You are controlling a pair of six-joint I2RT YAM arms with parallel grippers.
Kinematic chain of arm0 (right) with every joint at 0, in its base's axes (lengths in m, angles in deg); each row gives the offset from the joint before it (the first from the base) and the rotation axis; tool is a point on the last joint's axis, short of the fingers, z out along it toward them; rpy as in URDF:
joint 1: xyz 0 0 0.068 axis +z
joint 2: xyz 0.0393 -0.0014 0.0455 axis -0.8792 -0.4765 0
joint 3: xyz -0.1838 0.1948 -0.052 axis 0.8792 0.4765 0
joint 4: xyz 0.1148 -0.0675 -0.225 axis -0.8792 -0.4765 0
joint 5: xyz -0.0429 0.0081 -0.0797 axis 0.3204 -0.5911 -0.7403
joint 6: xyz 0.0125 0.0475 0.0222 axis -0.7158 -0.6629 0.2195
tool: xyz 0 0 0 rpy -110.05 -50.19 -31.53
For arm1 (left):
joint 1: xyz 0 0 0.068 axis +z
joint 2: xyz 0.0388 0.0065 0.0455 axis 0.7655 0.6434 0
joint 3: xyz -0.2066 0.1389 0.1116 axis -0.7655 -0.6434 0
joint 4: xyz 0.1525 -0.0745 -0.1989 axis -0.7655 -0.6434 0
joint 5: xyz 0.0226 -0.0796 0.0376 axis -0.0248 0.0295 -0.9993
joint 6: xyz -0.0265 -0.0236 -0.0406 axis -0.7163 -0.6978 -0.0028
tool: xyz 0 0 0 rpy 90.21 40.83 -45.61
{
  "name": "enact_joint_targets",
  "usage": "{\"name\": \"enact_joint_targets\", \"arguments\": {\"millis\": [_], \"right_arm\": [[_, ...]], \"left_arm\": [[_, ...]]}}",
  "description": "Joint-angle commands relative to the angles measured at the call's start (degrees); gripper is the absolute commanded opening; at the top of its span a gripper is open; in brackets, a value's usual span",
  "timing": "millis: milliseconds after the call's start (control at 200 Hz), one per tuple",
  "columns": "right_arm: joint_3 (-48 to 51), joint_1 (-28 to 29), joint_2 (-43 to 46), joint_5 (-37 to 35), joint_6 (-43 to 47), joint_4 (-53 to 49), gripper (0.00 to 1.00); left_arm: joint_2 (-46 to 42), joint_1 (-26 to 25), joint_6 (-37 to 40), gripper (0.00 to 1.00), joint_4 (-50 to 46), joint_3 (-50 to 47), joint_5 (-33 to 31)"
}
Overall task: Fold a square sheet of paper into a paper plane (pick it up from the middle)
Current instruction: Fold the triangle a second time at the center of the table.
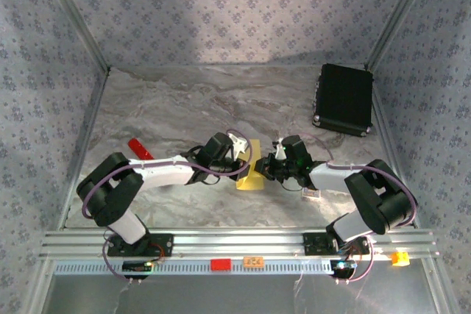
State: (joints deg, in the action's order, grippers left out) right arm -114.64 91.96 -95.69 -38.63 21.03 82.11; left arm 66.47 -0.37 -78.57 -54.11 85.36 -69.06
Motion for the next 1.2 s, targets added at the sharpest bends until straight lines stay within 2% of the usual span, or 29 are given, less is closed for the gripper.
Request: {"name": "enact_joint_targets", "arguments": {"millis": [0, 400, 835, 984, 1194], "right_arm": [[-1.0, 0.3, -0.4, -0.6, -0.5, -0.7, 0.13], [-1.2, 2.3, -1.0, -4.3, 2.6, -9.0, 0.12], [-7.0, 1.9, -3.3, -9.6, 12.1, -26.5, 0.11], [-8.0, 1.3, -2.7, -9.7, 14.2, -27.4, 0.12], [-6.7, 1.1, -0.4, -6.3, 9.8, -19.3, 0.14]], "left_arm": [[-0.9, 0.4, 0.1, 0.02, 1.8, -0.7, 0.8], [-0.4, 0.6, 0.2, 0.00, 1.0, -0.7, 0.5], [1.5, 0.5, -2.7, 0.00, 2.9, -0.4, 1.7], [2.4, 0.5, -4.1, 0.00, 4.3, -0.4, 2.2], [3.5, 0.5, -4.9, 0.00, 5.0, -0.1, 2.0]]}}
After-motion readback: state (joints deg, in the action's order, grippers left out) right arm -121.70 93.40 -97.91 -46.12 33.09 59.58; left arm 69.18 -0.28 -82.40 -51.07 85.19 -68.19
